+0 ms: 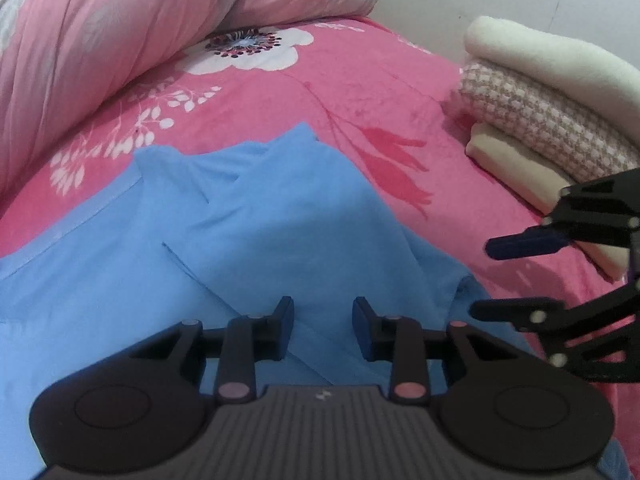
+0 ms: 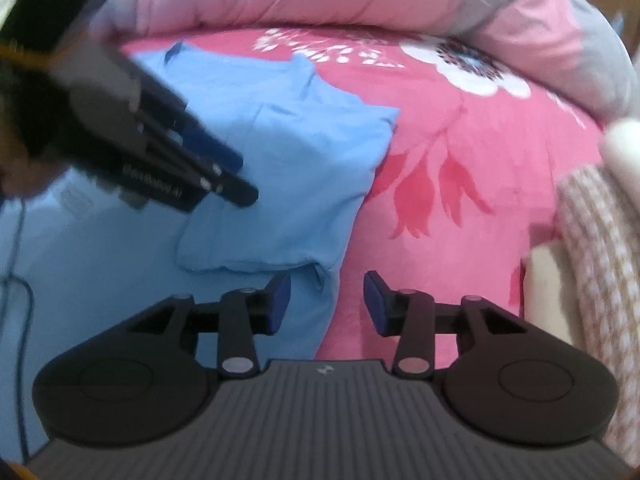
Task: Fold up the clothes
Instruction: 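Release the folded side and smooth it flat with both grippers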
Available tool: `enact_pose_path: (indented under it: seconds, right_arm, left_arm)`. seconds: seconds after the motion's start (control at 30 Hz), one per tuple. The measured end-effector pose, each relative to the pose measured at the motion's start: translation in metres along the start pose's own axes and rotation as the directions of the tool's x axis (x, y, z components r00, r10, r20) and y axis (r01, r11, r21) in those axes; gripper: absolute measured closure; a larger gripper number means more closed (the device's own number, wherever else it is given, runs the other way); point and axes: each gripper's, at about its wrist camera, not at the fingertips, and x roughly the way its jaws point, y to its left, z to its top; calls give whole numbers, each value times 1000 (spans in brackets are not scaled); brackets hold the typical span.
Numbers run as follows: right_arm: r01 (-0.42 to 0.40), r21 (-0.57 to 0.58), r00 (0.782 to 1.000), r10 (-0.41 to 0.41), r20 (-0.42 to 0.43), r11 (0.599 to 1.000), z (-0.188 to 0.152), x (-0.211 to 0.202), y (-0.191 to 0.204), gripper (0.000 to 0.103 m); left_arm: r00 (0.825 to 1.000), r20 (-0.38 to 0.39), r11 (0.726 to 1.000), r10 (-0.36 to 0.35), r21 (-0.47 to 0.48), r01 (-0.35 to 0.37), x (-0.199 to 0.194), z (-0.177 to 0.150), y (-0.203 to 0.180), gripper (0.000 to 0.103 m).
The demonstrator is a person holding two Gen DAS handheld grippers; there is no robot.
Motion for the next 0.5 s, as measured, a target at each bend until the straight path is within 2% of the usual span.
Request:
enact_pose_path:
  seconds: [0.03,0.07,0.13,0.17,0.23,0.33,0.5]
  right_arm:
    - [8,-11,1000,-8,0,1000,0,1,1,88]
    - [17,1,1000,-17,-5,1000,0,4,-1,99]
    - [35,41,999,-35,-7,999,-1,7,-4,100]
    - [43,96,999,-43,2,995,-4,4,-8,100]
    - [60,205,998,-58,-17,977,-13,4,-14,101]
    - [86,289,996,-77,-42,953,-29,11,-16,102]
    - [85,329,996,-70,-56,941,-33,-4,-25,99]
  left_arm:
    - [1000,0,1000,3,-6,-3,1,0,0,70]
    - [1000,-1,1000,6,-11,-6,2,0,-1,71]
    - [1000,-4,1000,12,-28,-12,4,-2,-1,71]
    - [1000,-4,999,13,-31,-13,4,-3,0,71]
    - [1000,-3,999,15,-34,-15,5,-4,0,71]
    - [1000,-6,999,20,-35,-20,6,-4,0,71]
    - [999,2,999,33,-24,-33,2,-4,-2,71]
